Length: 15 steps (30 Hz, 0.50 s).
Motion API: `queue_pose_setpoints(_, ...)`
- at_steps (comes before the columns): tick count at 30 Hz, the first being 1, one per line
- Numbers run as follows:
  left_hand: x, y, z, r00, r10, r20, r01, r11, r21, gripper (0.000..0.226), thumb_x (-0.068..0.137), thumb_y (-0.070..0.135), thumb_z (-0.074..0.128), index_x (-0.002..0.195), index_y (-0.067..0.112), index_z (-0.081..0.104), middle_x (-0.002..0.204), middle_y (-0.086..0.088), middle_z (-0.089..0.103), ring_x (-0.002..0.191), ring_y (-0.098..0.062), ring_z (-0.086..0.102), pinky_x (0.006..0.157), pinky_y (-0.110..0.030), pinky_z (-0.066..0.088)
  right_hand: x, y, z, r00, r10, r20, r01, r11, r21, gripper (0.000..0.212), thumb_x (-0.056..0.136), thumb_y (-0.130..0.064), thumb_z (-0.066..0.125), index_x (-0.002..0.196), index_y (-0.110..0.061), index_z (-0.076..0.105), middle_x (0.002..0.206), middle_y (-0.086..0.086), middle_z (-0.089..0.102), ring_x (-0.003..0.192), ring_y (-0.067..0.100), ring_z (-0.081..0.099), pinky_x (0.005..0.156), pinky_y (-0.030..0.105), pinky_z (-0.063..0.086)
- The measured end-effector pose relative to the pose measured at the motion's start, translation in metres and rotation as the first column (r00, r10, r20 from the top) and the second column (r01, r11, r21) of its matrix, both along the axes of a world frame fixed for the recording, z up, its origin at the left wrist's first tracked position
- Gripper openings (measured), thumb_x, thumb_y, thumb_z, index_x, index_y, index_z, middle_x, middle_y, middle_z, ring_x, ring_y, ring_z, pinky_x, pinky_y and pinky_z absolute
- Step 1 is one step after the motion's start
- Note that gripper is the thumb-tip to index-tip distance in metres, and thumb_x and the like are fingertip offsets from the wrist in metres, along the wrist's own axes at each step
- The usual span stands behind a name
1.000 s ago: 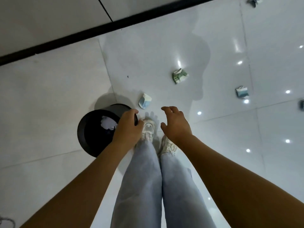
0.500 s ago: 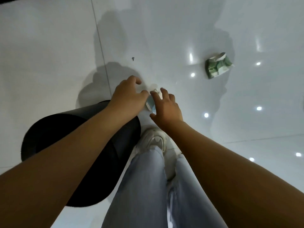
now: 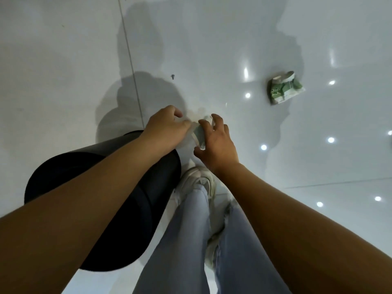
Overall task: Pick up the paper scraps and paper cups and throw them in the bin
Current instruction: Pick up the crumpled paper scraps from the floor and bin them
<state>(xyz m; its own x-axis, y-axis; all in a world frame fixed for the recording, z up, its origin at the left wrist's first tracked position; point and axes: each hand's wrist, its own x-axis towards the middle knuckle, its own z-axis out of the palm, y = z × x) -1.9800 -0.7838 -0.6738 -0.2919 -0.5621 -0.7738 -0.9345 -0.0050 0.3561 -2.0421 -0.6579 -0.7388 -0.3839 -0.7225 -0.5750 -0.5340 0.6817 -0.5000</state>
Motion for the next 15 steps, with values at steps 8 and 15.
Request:
queue_pose_setpoints(8, -0.010, 0.037, 0.103, 0.996, 0.035, -0.082, -0.018, 0.980, 0.198, 0.054, 0.080, 0.023, 0.071, 0.129, 0.022, 0.047, 0.126, 0.002, 0.052, 0.106, -0.011, 0.052, 0.083, -0.026, 0.044, -0.022, 0.029, 0.146, 0.994, -0.089, 0.059, 0.094, 0.991, -0.099, 0.078, 0.079, -0.033, 0.076, 0.144, -0.019, 0.036, 0.153, 0.011, 0.024, 0.134, 0.031, 0.036, 0.098, 0.038, 0.047)
queue_pose_setpoints(15, -0.025, 0.055, 0.196, 0.984, 0.012, -0.177, 0.028, 0.975, 0.221, 0.058, 0.076, 0.022, 0.076, 0.127, 0.020, 0.049, 0.112, 0.005, 0.057, 0.097, -0.013, 0.057, 0.075, -0.021, 0.048, -0.031, 0.035, 0.264, 0.992, -0.093, 0.089, 0.103, 0.989, -0.104, 0.082, 0.078, -0.031, 0.078, 0.146, -0.022, 0.033, 0.154, 0.008, 0.024, 0.136, 0.027, 0.035, 0.102, 0.036, 0.047)
